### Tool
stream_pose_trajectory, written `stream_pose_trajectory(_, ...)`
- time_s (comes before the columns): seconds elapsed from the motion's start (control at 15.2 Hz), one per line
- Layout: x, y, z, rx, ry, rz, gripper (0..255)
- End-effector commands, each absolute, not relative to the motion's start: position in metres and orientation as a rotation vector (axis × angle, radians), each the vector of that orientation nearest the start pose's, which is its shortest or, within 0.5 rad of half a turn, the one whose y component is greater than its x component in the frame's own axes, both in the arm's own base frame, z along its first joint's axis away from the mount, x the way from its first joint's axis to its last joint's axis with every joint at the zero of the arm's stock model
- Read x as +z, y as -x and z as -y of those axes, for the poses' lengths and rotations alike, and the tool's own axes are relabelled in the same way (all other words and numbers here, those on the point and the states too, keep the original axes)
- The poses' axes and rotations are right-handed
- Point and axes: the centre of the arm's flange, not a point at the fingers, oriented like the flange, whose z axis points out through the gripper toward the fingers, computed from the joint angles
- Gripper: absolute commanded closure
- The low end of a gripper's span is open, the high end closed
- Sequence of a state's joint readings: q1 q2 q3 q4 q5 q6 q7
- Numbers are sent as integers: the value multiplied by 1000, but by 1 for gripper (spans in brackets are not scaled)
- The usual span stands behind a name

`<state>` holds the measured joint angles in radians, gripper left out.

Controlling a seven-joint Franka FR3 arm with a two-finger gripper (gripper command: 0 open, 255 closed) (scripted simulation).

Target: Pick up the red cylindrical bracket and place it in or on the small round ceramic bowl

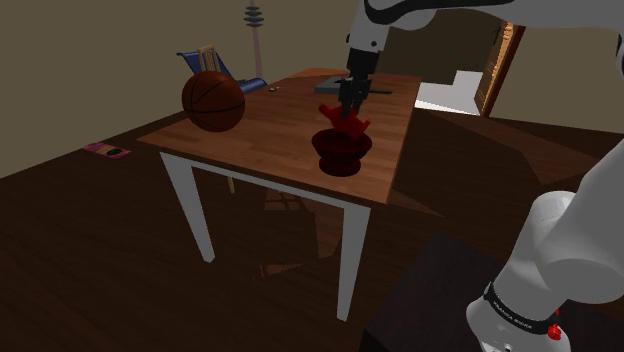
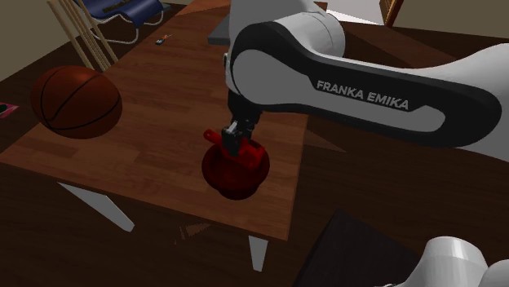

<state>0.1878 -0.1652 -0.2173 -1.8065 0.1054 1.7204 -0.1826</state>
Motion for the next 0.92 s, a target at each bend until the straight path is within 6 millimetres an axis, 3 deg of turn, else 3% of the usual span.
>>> stream_pose_trajectory(0.0, 602, -515, 14, -136, 2999, 214, 255)
stream_pose_trajectory(0.53, 600, -515, 14, -136, 2999, 214, 255)
stream_pose_trajectory(0.59, 600, -515, 14, -136, 2999, 214, 0)
stream_pose_trajectory(0.86, 600, -515, 14, -136, 2999, 214, 0)
